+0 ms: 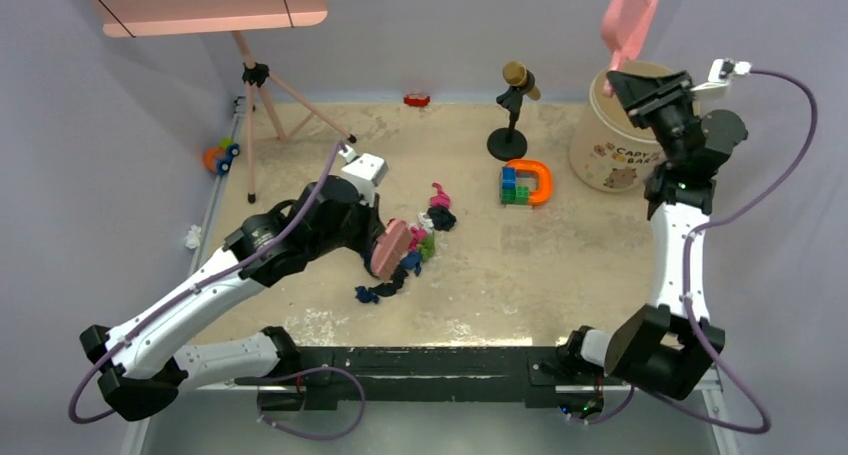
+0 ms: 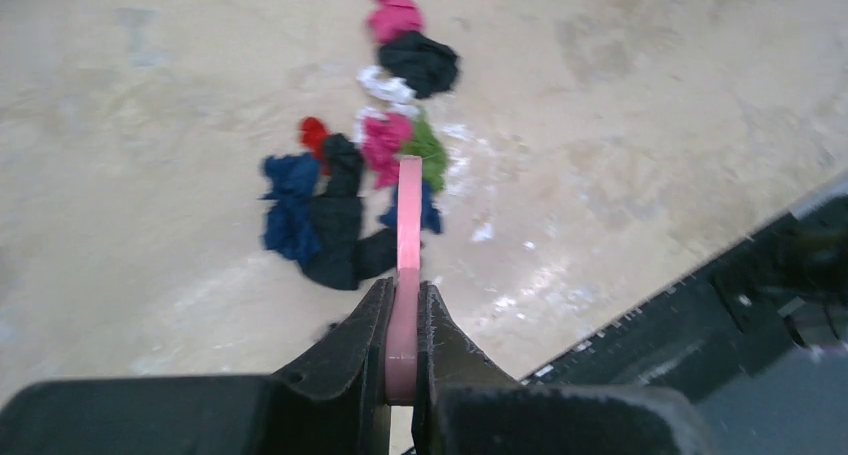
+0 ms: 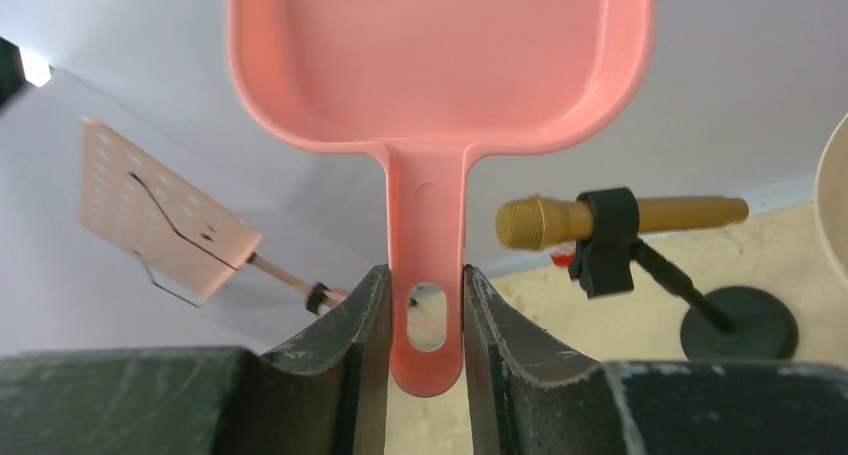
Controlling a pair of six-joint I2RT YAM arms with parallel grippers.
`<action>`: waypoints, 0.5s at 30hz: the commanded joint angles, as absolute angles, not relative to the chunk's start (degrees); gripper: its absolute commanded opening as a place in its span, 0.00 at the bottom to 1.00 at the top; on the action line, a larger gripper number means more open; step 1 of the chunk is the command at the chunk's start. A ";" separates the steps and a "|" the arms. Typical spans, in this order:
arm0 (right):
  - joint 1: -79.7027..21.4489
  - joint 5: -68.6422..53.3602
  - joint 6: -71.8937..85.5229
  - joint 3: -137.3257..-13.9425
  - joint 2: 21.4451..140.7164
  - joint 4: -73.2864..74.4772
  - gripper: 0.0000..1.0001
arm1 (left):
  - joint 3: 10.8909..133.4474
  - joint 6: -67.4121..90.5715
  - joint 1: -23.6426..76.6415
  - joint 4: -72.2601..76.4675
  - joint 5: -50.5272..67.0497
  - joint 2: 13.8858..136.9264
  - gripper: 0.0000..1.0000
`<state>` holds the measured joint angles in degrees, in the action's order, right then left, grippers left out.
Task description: Sweep away the paper scraps from the table
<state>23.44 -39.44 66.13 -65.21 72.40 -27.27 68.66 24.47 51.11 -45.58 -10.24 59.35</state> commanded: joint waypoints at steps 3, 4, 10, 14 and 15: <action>4.65 -19.04 25.32 -69.05 63.93 14.48 0.00 | 76.04 21.28 45.69 -54.42 -30.50 58.54 0.00; 1.18 -17.07 23.09 -68.28 62.99 17.15 0.00 | 77.90 20.70 45.45 -56.17 -34.27 60.05 0.00; -15.36 -4.35 15.25 -62.58 61.04 30.76 0.00 | 84.16 19.64 44.36 -63.49 -46.57 67.63 0.00; -30.90 7.67 15.65 -61.03 64.69 39.26 0.00 | 84.94 21.08 43.71 -65.26 -44.87 70.09 0.00; -33.83 9.56 16.66 -60.69 65.35 40.56 0.00 | 84.46 20.92 43.61 -64.97 -44.69 70.22 0.00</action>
